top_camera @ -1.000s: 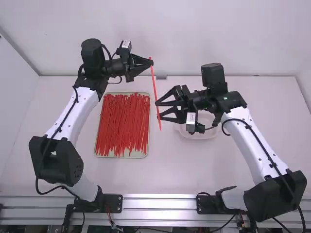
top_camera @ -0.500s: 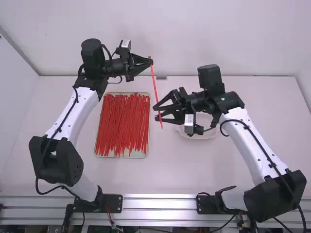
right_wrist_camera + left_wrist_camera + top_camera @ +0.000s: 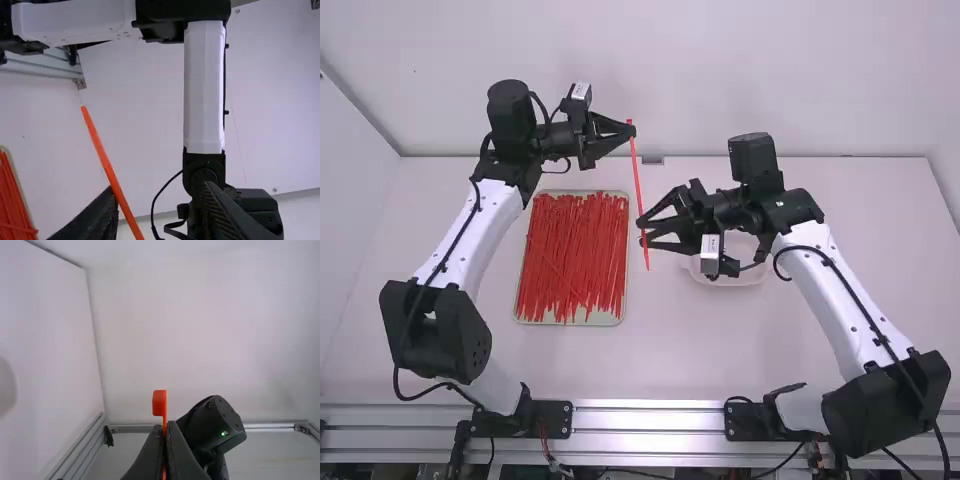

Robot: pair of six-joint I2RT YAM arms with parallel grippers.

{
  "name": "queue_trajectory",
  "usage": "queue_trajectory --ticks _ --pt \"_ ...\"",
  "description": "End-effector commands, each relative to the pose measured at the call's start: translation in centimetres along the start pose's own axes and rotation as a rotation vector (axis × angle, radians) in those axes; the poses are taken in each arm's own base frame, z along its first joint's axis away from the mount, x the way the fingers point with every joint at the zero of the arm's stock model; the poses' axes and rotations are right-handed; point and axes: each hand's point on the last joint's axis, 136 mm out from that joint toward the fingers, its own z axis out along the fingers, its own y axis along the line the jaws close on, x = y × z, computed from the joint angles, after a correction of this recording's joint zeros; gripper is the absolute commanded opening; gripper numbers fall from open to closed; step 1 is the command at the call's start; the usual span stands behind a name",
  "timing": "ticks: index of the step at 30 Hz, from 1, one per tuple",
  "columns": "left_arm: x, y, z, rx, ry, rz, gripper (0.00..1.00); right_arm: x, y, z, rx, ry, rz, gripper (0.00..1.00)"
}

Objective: Fasten the cable tie

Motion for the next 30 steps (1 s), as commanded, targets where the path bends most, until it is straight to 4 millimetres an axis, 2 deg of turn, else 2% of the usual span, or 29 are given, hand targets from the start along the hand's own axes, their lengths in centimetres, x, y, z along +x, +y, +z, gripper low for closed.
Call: queue_trajectory --ticks 1,2,3,10,13,19,22,24,30 --pt "0.3 -0.2 -0.1 0.008 0.02 0.024 0.02 -0.1 -0.7 -0.1 0.009 -0.012 -0.007 0.33" --pt "0.3 -0.2 -0.1 0.008 0.022 0.024 0.02 -0.1 -0.7 -0.1 0.01 -0.012 -0.003 0.21" --pt "0.3 -0.2 -0.1 0.008 0.021 0.025 0.02 -0.1 -0.7 -0.1 0.01 -0.011 0.0 0.0" --pt "0.3 -0.2 -0.1 0.008 0.019 0.038 0.02 -0.2 -0.3 0.3 -0.002 -0.01 0.022 0.0" --pt "0.3 -0.2 0.0 0.008 0.019 0.076 0.02 -0.1 -0.3 0.2 -0.003 -0.006 0.082 0.0" --pt "0.3 -0.2 -0.1 0.01 0.018 0.248 0.02 0.2 -0.6 0.2 -0.003 0.0 0.384 0.0" --pt "0.3 -0.2 -0.1 0.01 0.018 0.319 0.02 0.8 -0.8 -0.2 -0.002 0.03 0.441 0.0" --pt "0.4 -0.1 -0.1 0.008 0.022 0.367 0.02 1.1 -1.0 -0.6 0.006 0.041 0.543 0.0" --pt "0.5 0.6 -0.1 -0.01 0.027 0.369 0.02 1.8 -1.5 -1.8 0.03 0.07 0.641 0.0"
